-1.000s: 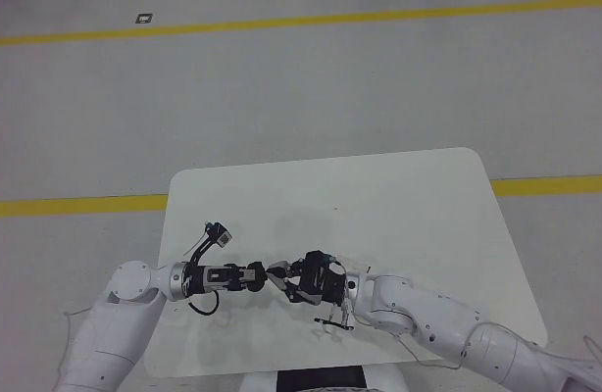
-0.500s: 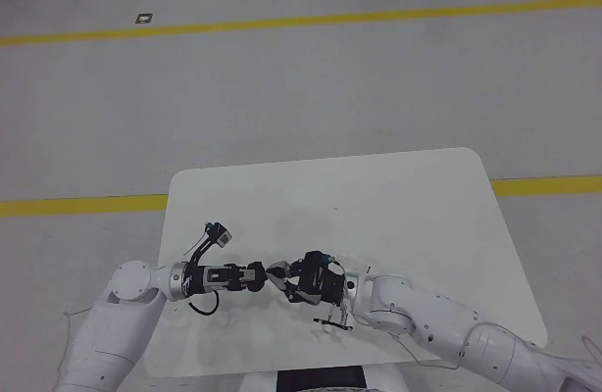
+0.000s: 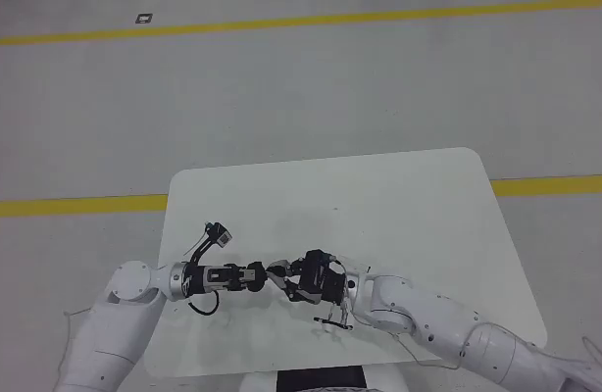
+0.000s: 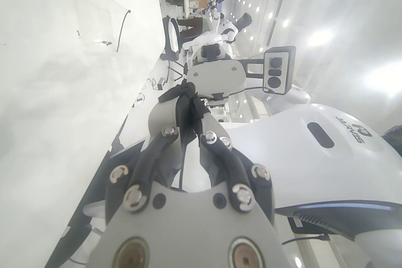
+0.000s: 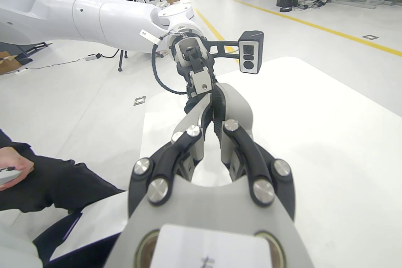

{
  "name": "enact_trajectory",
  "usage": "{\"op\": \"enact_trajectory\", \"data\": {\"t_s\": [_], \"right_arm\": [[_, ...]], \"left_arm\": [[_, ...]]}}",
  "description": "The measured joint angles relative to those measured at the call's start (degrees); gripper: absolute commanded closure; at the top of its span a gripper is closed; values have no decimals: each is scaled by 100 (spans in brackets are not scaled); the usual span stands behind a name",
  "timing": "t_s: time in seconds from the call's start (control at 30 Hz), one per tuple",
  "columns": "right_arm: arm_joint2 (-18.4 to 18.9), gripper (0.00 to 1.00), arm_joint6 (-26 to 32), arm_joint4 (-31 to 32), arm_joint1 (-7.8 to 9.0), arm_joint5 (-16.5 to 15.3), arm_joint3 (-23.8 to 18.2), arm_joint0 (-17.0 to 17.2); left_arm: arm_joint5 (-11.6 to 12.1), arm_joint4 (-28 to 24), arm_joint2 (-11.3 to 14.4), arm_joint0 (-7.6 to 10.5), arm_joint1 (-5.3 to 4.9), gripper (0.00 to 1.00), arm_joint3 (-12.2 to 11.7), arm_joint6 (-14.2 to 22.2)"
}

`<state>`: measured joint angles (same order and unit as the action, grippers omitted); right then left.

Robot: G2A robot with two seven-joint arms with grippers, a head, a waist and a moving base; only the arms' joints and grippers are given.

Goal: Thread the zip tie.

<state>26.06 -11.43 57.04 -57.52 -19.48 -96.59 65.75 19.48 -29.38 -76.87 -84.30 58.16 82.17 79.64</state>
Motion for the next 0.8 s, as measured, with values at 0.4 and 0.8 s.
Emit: {"op": "enact_trajectory", "data": {"t_s": [0.4, 0.8], "right_arm": [[28, 82, 30, 29, 8, 0, -24, 26], [180, 73, 0, 84, 62, 0, -60, 115]], "left_arm": [[0, 0, 0, 0, 0, 100, 0, 0], [0, 0, 0, 0, 0, 100, 0, 0]]}}
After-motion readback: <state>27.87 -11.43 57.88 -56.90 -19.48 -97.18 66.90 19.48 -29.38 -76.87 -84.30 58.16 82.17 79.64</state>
